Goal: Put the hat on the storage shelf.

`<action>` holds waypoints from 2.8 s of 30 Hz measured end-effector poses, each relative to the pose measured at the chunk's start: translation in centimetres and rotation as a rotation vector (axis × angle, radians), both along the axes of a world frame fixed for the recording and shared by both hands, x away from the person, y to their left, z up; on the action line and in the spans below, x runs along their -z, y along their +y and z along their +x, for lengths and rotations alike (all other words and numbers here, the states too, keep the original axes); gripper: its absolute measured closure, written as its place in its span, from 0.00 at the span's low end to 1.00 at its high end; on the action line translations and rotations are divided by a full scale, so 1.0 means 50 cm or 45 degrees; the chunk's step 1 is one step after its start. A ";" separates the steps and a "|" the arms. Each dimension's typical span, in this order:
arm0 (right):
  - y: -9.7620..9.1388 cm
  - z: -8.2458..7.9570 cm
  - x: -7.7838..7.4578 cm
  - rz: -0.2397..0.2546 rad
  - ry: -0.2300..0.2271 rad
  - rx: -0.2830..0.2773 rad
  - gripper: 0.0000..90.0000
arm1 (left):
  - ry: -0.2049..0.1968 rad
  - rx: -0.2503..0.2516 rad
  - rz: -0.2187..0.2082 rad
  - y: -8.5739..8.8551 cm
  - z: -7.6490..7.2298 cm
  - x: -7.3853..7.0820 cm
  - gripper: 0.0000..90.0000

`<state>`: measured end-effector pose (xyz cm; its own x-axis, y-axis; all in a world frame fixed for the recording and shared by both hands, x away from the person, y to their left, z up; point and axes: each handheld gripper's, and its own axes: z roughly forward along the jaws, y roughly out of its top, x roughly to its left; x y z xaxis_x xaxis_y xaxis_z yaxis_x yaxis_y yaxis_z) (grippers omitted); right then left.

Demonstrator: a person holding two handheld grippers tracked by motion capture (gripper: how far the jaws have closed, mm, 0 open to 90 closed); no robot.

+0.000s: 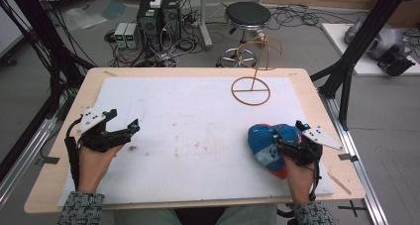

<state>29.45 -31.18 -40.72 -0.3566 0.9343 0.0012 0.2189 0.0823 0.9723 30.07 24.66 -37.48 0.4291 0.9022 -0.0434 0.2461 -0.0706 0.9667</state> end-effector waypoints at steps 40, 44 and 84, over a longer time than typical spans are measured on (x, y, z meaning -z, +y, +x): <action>0.046 -0.043 -0.012 -0.105 -0.018 -0.109 0.19 | 0.017 -0.004 -0.010 0.000 0.011 0.002 0.17; 0.052 -0.050 -0.009 -0.176 -0.004 -0.109 0.23 | 0.010 0.012 -0.008 -0.007 0.014 -0.001 0.17; 0.032 -0.027 -0.022 -0.160 0.122 -0.217 0.98 | 0.037 0.022 -0.015 -0.009 0.010 0.009 0.19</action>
